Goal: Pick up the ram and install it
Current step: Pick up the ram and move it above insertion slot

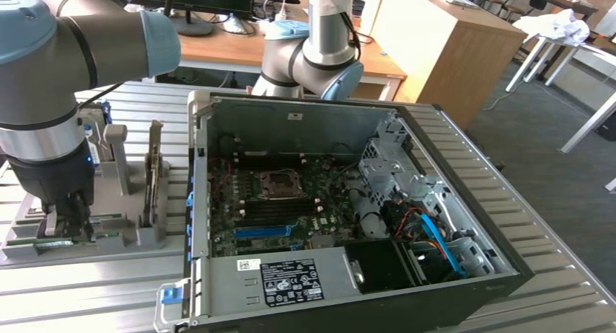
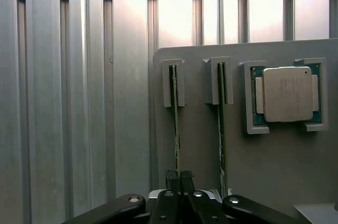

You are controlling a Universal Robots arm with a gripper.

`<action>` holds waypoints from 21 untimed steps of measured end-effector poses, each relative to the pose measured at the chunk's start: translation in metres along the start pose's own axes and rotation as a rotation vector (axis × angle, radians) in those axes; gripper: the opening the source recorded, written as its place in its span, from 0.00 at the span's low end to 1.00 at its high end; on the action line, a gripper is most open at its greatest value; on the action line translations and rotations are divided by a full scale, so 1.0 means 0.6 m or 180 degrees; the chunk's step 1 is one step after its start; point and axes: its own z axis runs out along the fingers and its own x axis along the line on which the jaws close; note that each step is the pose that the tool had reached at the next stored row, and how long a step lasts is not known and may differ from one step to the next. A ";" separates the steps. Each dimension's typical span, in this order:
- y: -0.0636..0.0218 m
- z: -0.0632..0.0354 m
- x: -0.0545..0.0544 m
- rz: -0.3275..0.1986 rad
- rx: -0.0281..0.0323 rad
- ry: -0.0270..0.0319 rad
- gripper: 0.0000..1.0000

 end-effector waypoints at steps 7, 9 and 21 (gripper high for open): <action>0.000 0.000 0.000 0.0000 0.0000 0.0000 0.13; 0.000 0.000 0.000 0.0000 0.0000 0.0000 0.12; 0.000 0.000 0.000 -0.0049 0.0001 0.0000 0.12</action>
